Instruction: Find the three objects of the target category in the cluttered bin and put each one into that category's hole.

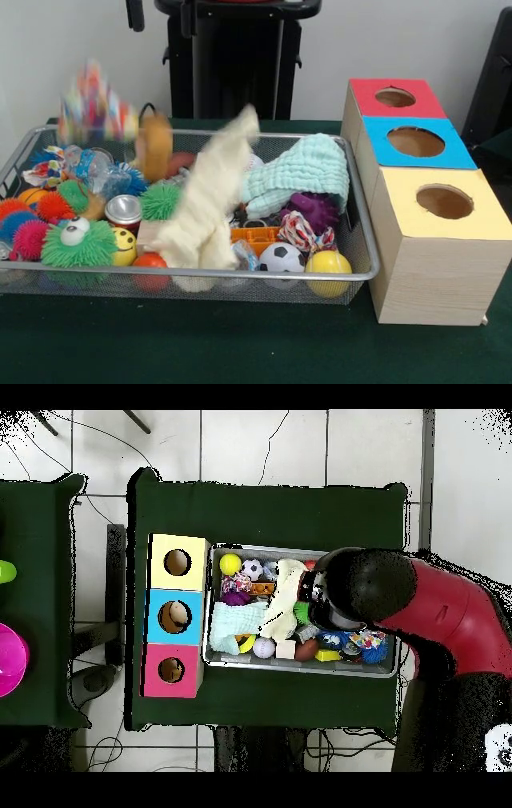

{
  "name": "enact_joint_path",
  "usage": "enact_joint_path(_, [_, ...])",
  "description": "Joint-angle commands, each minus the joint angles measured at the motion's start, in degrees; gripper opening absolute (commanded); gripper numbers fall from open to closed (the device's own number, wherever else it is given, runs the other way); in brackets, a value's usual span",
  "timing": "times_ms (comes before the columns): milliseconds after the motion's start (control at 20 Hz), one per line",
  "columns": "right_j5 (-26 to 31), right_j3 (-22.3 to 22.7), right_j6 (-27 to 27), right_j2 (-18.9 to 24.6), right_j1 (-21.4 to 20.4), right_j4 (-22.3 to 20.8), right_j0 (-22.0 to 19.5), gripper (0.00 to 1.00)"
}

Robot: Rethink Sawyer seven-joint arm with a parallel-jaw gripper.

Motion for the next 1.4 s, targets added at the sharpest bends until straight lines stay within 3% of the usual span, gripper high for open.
enact_joint_path(50, [-1.1, 6.4, 1.0, 4.8, 3.6, 1.5, -0.4, 1.0])
enact_joint_path(250, [0.5, 6.2, 1.5, 4.7, 4.8, 1.6, -0.3, 1.0])
enact_joint_path(800, [-11.4, 8.6, 1.6, 3.7, 8.9, -2.3, -0.6, 1.0])
enact_joint_path(1050, [-10.2, 6.1, 0.4, 1.0, 11.8, -8.1, 0.6, 1.0])
enact_joint_path(1400, [-9.9, 3.9, -1.5, -0.5, 15.9, -13.9, -1.1, 1.0])
